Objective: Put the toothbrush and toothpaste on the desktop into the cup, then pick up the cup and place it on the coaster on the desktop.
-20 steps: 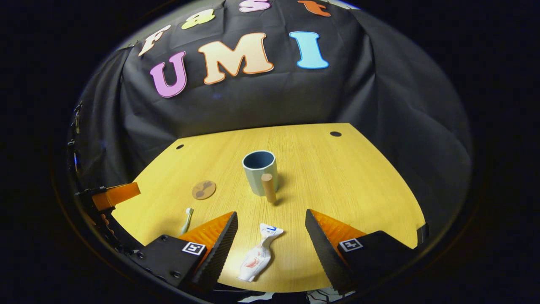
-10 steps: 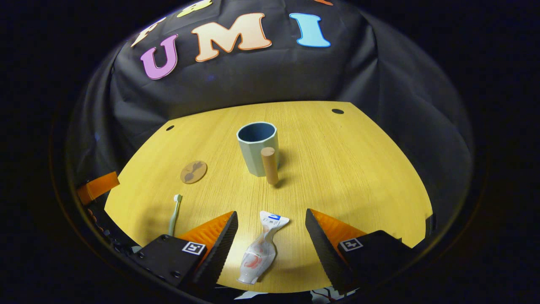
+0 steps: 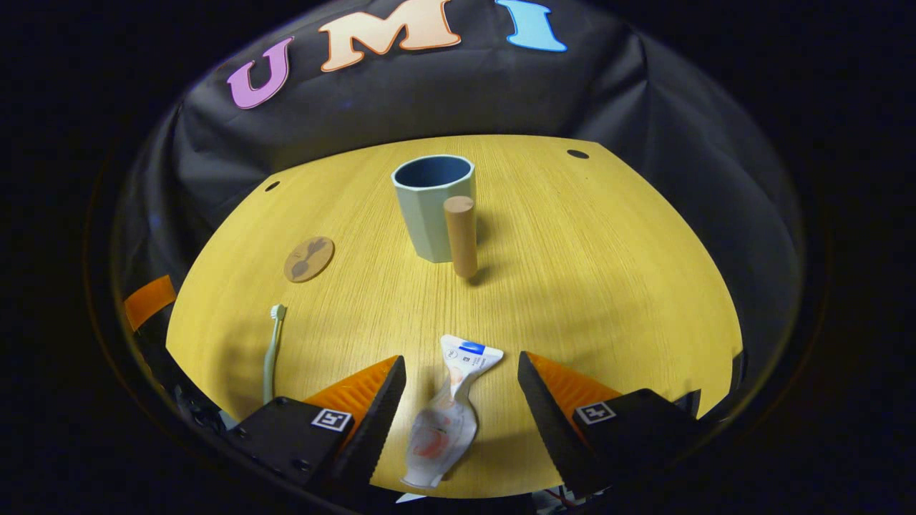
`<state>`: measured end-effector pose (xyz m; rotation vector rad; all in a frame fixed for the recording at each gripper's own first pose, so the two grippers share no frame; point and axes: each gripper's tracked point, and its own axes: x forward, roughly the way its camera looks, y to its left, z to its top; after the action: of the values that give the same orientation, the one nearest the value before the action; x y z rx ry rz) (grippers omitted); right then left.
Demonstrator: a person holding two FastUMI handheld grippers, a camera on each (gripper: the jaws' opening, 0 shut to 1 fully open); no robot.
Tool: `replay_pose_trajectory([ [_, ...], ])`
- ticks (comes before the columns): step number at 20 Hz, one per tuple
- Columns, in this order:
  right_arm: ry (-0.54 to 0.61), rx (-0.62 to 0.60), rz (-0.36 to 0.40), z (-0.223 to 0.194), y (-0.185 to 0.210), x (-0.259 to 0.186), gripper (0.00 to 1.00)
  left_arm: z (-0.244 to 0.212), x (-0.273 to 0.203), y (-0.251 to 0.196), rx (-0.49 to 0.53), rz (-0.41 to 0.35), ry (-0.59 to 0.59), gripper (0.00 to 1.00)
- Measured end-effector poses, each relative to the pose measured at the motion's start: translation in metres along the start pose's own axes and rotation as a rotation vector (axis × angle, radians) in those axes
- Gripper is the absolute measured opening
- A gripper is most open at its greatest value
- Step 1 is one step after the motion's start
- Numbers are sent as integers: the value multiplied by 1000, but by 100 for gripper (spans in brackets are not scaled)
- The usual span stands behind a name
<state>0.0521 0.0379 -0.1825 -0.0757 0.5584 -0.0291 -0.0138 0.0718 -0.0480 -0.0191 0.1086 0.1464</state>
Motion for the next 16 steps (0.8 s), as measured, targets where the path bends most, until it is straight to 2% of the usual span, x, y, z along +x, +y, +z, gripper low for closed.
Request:
replay_pose_trajectory([
  [1,11,-1,0,-3,1,2,94,1,2,0,3,-1,0,95],
  [3,37,0,-12,-8,0,5,83,2,4,0,8,-7,2,95],
  [6,71,12,-1,-15,5,9,58,1,9,-1,17,-13,8,95],
  [7,81,10,-3,-18,6,10,63,1,10,-1,21,-14,10,95],
  [8,85,6,-4,-19,6,12,58,0,11,-2,23,-15,13,95],
  [9,88,-2,-17,-19,3,12,63,0,11,-1,23,-16,15,95],
  [11,99,2,-15,-21,4,14,58,1,11,-2,23,-18,18,95],
  [12,109,1,-16,-24,5,16,50,-1,12,-1,23,-20,20,94],
  [15,124,2,-24,-25,6,21,46,-2,13,1,25,-15,31,95],
  [16,132,9,-26,-25,7,21,42,-4,12,2,22,-13,33,95],
])
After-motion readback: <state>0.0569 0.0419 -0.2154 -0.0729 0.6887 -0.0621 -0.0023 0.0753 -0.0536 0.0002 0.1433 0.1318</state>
